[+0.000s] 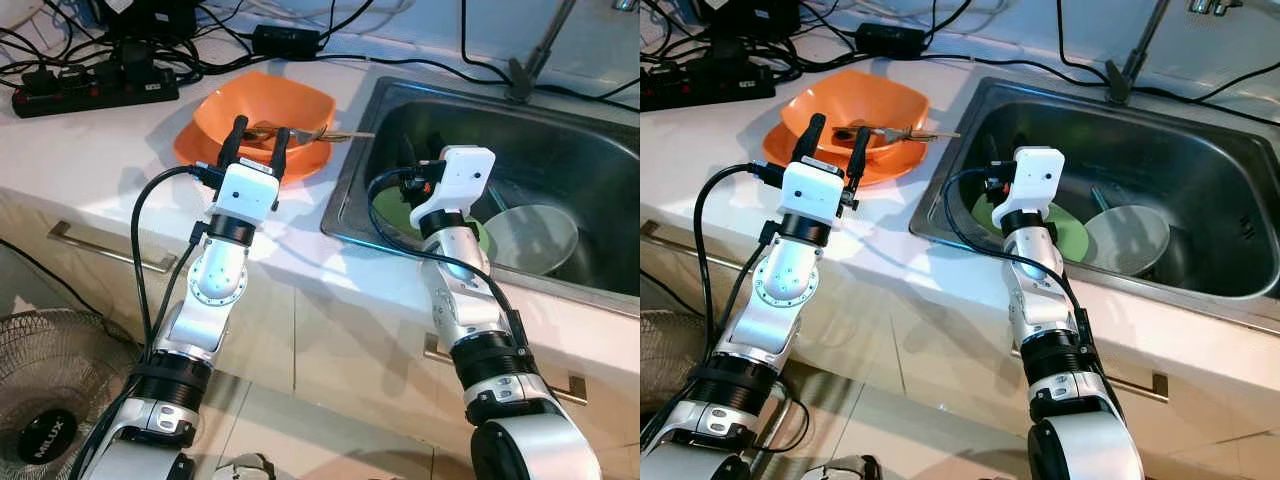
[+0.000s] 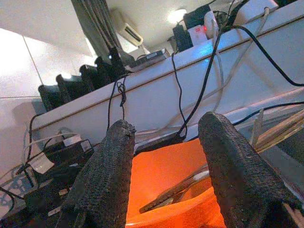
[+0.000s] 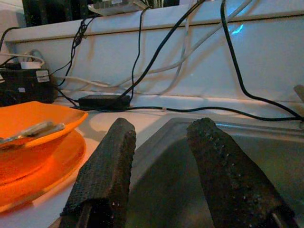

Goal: Kitchen organization

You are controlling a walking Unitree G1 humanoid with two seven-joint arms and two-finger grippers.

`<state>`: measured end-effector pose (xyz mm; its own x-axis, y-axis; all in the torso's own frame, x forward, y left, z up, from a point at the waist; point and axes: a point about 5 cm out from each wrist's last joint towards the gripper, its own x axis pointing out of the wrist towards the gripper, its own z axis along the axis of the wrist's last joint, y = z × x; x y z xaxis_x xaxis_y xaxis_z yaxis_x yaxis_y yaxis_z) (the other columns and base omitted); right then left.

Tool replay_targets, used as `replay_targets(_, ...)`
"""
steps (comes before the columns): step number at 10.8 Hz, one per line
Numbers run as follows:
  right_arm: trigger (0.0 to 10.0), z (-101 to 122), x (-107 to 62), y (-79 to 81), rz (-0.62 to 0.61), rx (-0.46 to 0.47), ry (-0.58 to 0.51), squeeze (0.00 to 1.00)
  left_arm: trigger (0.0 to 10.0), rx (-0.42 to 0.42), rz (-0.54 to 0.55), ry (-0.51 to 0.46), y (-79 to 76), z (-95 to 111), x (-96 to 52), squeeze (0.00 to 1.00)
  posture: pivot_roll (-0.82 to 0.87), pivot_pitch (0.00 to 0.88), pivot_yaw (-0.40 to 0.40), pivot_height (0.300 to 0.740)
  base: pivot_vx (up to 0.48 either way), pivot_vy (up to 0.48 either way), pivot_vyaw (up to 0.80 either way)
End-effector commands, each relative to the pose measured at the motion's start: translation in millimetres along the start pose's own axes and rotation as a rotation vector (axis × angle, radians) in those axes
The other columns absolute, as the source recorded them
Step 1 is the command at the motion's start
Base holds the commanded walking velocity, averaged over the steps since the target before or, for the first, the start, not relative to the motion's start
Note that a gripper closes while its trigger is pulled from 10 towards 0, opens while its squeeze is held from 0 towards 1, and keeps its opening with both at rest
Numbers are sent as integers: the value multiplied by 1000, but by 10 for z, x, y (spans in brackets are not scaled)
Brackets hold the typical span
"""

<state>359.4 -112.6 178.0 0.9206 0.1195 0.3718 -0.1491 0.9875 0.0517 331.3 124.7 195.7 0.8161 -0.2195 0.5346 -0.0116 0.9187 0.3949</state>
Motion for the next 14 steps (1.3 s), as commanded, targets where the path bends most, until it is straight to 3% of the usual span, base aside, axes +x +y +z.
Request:
replay_targets(1, 10000, 9, 16, -9, -8, 9, -6, 0, 10000, 4, -5, -4, -15, 5, 8, 0, 132, 92, -46, 740, 480, 0, 0)
replay_targets(7, 10000, 1, 18, -19, -11, 8, -3, 0, 10000, 5, -3, -6, -9, 8, 12, 0, 134, 90, -47, 740, 480, 0, 0)
replay_targets(14, 10000, -9, 9, -29, -16, 10, 0, 0, 10000, 12, -13, -35, -36, 45, 5, 0, 133, 93, -46, 740, 0, 0, 0)
